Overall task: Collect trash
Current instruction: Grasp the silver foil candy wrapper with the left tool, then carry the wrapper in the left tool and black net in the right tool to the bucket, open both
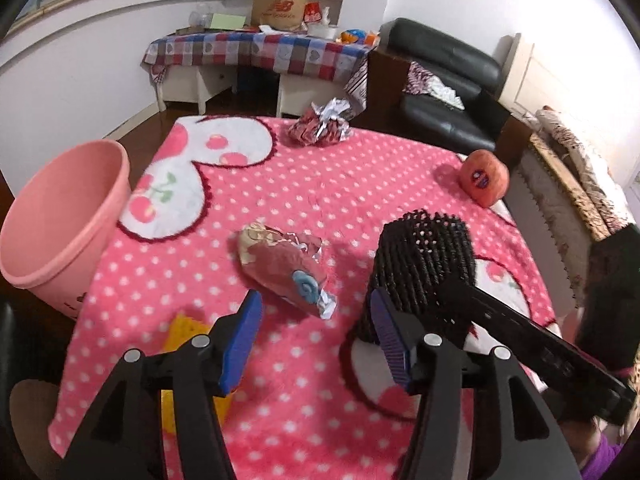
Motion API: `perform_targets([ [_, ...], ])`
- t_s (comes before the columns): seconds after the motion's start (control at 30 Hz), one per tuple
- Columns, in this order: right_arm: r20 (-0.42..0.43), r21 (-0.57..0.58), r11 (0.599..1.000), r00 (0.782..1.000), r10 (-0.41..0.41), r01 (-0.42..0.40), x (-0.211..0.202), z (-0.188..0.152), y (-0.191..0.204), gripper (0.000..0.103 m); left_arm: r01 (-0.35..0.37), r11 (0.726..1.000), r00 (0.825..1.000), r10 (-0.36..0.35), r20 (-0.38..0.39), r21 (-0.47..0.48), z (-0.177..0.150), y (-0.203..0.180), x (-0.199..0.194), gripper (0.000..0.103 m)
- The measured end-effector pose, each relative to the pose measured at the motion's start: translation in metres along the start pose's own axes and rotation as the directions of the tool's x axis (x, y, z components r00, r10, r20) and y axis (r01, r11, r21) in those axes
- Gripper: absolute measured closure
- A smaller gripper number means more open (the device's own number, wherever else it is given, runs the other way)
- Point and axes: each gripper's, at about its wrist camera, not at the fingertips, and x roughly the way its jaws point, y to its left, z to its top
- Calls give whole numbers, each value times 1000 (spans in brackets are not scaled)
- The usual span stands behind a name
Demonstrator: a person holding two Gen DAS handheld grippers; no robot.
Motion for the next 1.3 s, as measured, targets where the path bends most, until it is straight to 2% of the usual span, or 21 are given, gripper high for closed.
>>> perform_targets([
  [0.13, -6, -10, 1000, 1000, 6, -6, 1, -1, 2, 91, -63, 998, 998, 62, -27, -15, 2, 0, 18, 50],
  [0.2, -8, -13, 1000, 1000, 3, -4, 1, -1, 2, 91, -87, 996, 995, 85, -43, -25, 3, 5, 26, 62],
  [0.27, -11, -10, 1000, 1000, -1, 1, 1, 0, 2, 91, -93, 995, 994, 92, -51, -33, 4, 9, 29, 80],
  [0.3, -14, -7, 1000, 1000, -7, 7, 3, 0, 2, 91, -92, 995, 995, 90, -48, -39, 4, 11, 30, 86],
  [0.37, -19, -2, 1000, 1000, -17, 17, 4, 0, 2, 91, -93, 995, 995, 92, -32, -42, 4, 12, 27, 93],
  [0.47, -19, -3, 999, 999, -44, 44, 5, 0, 4, 91, -102, 995, 995, 103, 19, -14, 5, 12, 15, 98],
  [0.67, -32, 4, 996, 995, -93, 93, 12, 3, 6, 91, -100, 995, 989, 101, 112, -15, 10, 28, -18, 99],
  [0.83, -17, 6, 995, 995, -97, 97, 15, 14, 16, 91, -101, 994, 982, 107, 158, -42, 15, 46, -37, 99],
  [1.0, 7, -62, 995, 997, -79, 79, 21, 31, 46, 91, -116, 990, 973, 129, 191, -79, 16, 70, -51, 99],
  [1.3, -4, -177, 984, 999, -33, 32, 48, 46, 104, 91, -135, 978, 958, 169, 233, -157, 21, 115, -69, 99],
])
